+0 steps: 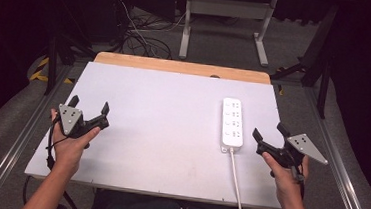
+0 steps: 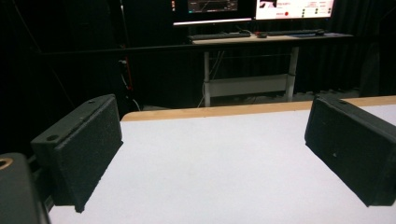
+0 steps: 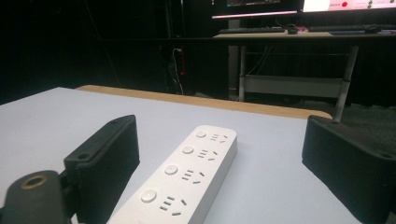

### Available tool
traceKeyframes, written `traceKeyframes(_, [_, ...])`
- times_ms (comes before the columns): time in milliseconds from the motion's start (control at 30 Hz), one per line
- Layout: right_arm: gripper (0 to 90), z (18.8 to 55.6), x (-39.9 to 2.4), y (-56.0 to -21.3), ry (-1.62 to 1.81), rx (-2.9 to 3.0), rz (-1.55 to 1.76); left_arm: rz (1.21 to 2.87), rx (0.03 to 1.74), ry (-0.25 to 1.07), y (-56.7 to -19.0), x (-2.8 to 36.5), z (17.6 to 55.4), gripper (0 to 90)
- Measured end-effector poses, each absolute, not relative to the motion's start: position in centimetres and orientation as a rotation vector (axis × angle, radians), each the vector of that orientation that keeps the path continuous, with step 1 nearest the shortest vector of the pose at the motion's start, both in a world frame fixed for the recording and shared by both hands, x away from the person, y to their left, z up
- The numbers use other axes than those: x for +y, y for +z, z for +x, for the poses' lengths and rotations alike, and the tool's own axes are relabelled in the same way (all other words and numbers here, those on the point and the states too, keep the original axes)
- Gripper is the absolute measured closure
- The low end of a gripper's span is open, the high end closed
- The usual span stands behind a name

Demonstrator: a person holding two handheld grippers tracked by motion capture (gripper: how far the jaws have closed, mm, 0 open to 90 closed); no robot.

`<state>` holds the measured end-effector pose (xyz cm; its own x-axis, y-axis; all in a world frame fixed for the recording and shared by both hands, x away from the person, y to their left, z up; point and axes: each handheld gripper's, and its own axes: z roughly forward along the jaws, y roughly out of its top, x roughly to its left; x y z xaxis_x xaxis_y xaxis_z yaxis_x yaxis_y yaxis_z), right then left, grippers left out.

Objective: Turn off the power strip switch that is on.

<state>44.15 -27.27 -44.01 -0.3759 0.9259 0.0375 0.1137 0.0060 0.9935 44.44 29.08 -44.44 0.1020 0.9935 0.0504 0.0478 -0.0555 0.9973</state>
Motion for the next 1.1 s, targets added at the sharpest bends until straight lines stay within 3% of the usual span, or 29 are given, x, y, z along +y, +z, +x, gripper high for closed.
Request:
traceKeyframes(300, [11.6, 43.94, -27.17, -43.94, 1.437, 1.569, 1.097, 1.309, 1.162, 1.145, -44.35, 29.56, 44.43, 4.5])
traceKeyframes(800, [21.5, 43.94, -26.99, -43.80, 1.437, 1.573, 1.066, 1.310, 1.168, 1.147, -44.46, 29.66, 44.47, 4.5])
traceKeyframes(1100, [57.7, 43.73, -27.16, -43.36, 1.435, 1.588, 0.998, 1.310, 1.166, 1.149, -44.43, 29.73, 44.48, 4.6])
